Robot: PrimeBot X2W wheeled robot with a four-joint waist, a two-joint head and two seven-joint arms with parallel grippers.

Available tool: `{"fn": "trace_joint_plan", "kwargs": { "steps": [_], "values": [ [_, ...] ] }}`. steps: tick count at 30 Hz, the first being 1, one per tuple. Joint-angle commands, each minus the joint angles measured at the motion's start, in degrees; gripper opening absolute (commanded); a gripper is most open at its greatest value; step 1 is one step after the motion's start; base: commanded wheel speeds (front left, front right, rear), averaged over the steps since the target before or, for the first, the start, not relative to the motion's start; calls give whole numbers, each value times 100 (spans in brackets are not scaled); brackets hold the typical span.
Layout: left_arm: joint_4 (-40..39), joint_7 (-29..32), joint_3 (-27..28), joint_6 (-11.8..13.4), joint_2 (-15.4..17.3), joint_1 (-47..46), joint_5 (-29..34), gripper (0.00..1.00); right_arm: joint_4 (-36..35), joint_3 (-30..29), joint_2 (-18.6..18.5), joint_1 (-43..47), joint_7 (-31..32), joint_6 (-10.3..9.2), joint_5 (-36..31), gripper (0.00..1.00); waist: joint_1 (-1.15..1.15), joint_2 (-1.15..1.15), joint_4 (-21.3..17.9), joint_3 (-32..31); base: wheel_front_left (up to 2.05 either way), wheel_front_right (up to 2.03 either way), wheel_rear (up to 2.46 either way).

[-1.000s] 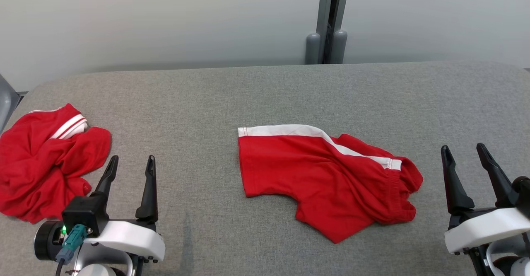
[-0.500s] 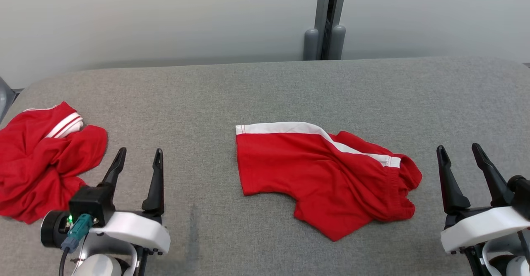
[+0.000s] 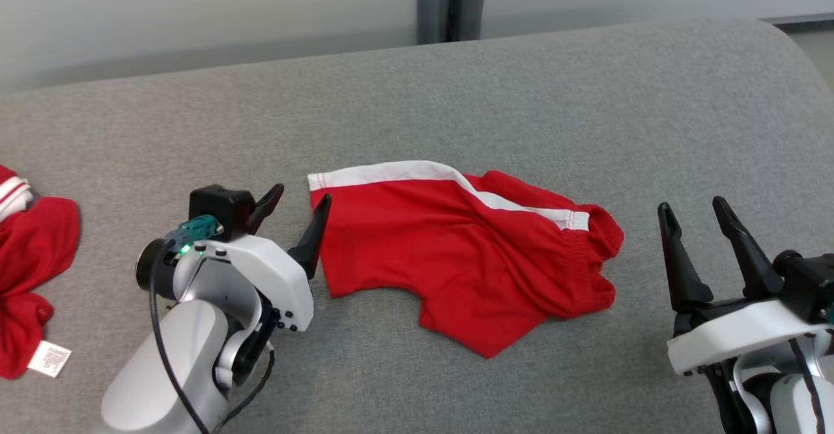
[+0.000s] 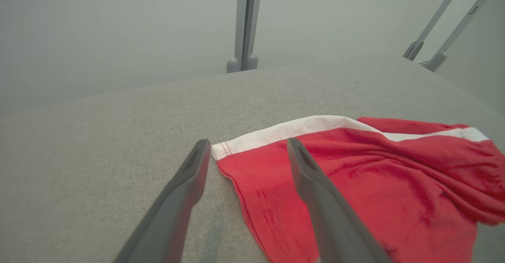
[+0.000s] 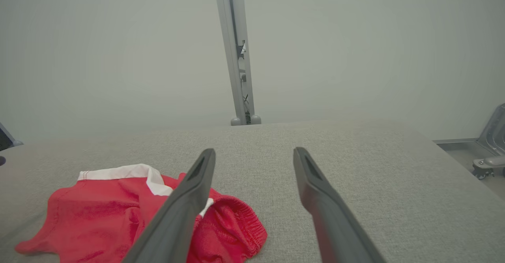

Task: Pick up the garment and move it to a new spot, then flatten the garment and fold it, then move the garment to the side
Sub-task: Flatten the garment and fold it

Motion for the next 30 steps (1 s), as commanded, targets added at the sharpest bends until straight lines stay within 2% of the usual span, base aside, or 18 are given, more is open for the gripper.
{"fn": "trace_joint_plan", "kwargs": {
  "steps": [1,10,17,18,19,20,30],
  "values": [
    [163,65,-18,-84,9,-224,-24,100,38,36,-3,-119,-60,3,39,100,0,0,-287,289,0,0,0],
    [1728,502,130,-451,-19,-1246,-332,100,267,252,17,-398,-266,2,113,100,0,0,-772,789,0,0,0],
    [2545,681,236,-623,-6,-1680,-527,100,420,358,26,-530,-351,2,153,100,0,0,-866,946,0,0,0],
    [2601,673,238,-672,-26,-1705,-548,62,430,395,13,-544,-344,3,175,100,0,0,-857,957,0,0,0],
    [2640,608,243,-697,-41,-1740,-546,12,435,437,-10,-559,-338,2,209,100,0,0,-840,965,0,0,0],
    [2685,602,230,-732,-43,-1768,-550,0,436,494,-38,-568,-321,3,245,100,0,0,-820,970,0,0,0],
    [2889,500,75,-886,-185,-1931,-508,0,505,1342,-444,-898,201,2,943,100,0,0,-559,992,0,0,0]
  ]
}}
